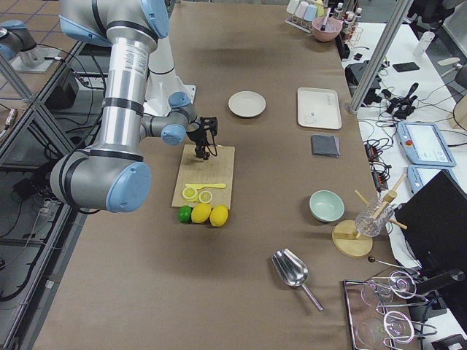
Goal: Place red cherry on plate
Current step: 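Close the right gripper on the two dark cherries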
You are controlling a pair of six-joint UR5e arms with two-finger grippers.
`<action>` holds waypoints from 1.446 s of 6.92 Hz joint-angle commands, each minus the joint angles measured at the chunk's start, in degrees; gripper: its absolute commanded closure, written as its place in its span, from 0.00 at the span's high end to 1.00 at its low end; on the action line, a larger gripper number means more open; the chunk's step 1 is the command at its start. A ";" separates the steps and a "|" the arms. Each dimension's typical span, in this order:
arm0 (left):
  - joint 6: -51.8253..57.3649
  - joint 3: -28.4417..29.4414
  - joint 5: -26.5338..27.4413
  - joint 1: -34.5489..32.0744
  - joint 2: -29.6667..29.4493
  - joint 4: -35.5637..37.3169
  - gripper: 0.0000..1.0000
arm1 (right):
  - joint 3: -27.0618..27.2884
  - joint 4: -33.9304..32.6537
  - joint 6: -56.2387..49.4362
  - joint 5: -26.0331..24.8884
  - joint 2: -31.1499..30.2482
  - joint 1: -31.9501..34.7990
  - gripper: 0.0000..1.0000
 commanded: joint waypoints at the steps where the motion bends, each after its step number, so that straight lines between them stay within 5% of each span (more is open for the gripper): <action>1: -0.01 -0.08 0.07 0.00 -0.47 0.84 0.98 | 0.06 2.70 0.07 -0.16 -2.47 -0.36 0.73; 4: -0.01 -0.17 -0.02 0.00 -0.56 0.84 0.98 | 0.06 2.61 0.34 -1.47 -2.55 -1.15 0.30; 7: -0.01 -0.17 -0.02 -0.09 -0.56 0.84 0.98 | 0.06 2.61 2.36 -3.94 -2.55 -3.96 0.26; 9: -0.01 -0.09 -0.02 -0.09 -0.47 0.84 0.98 | 0.06 2.52 2.36 -4.64 -2.73 -4.75 0.00; 10: -0.01 -0.08 -0.02 -0.09 -0.47 0.84 0.98 | 0.06 2.52 2.36 -4.64 -2.73 -4.76 0.00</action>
